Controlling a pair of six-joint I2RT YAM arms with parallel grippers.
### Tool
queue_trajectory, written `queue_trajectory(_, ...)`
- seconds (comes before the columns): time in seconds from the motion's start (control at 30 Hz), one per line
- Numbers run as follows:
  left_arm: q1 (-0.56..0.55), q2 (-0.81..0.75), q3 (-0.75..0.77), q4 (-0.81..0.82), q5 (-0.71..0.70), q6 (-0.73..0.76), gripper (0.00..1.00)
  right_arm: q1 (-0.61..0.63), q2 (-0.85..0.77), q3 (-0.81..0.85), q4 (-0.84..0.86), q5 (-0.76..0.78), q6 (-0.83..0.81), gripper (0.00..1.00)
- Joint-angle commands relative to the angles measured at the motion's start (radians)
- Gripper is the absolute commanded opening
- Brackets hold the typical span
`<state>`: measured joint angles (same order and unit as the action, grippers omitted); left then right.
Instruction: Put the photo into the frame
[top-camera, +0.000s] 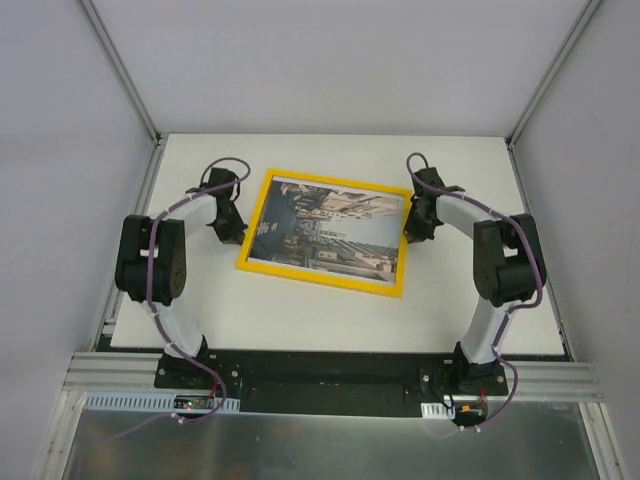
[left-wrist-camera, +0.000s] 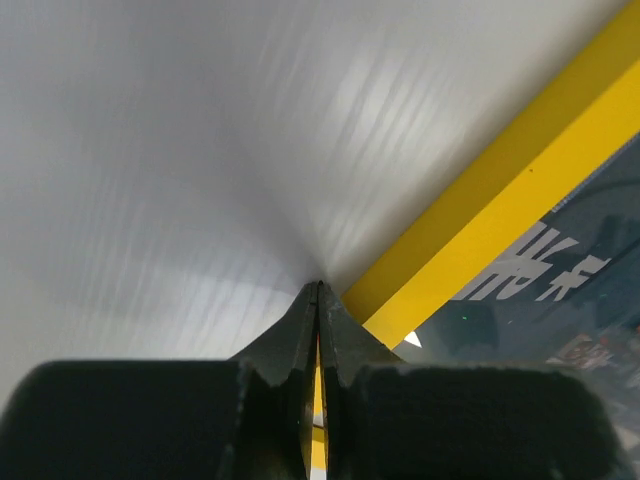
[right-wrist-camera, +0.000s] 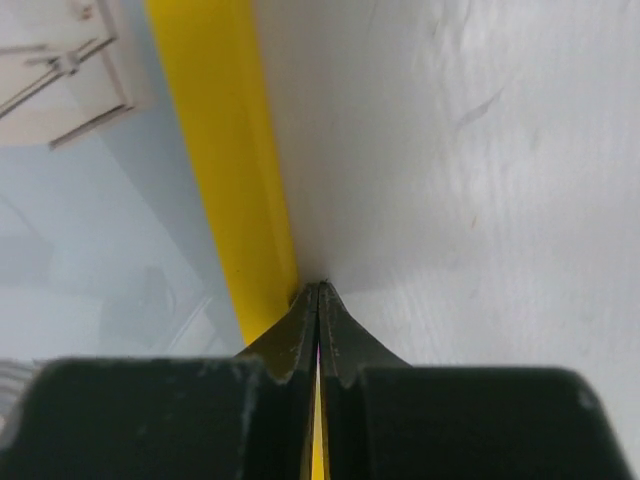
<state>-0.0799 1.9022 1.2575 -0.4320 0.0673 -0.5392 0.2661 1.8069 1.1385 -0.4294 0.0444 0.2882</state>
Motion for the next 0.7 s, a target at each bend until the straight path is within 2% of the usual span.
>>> queue_trajectory(0.0,-0.194,-0.199,-0.323,0.015,0.031,-0.174,0.00,0.005,0.149,0.217,-0.086,-0.071,-0.064,0.01)
queue_trajectory(0.17,-0.355,-0.397,-0.596,0.067,-0.009,-0.260,0.00,0.001,0.305,0.461,-0.190,-0.057,-0.113,0.01)
queue_trajectory(0.27,-0.362,-0.559,-0.652,0.043,-0.009,-0.239,0.00,-0.004,0.350,0.564,-0.247,0.017,-0.138,0.01)
queue_trajectory(0.37,-0.340,-0.695,-0.569,-0.056,-0.050,-0.179,0.02,-0.028,0.324,0.599,-0.290,0.050,-0.145,0.01)
queue_trajectory(0.47,-0.301,-0.723,-0.431,-0.093,-0.101,-0.111,0.04,-0.057,0.234,0.558,-0.312,0.098,-0.150,0.02)
queue_trajectory(0.53,-0.235,-0.671,-0.335,-0.093,-0.087,-0.067,0.06,-0.064,0.142,0.494,-0.310,0.132,-0.156,0.02)
queue_trajectory(0.57,-0.186,-0.628,-0.282,-0.088,-0.034,-0.053,0.05,-0.064,0.084,0.459,-0.309,0.147,-0.156,0.02)
queue_trajectory(0.67,-0.092,-0.461,-0.114,-0.071,0.020,-0.013,0.04,-0.062,-0.085,0.281,-0.275,0.140,-0.135,0.02)
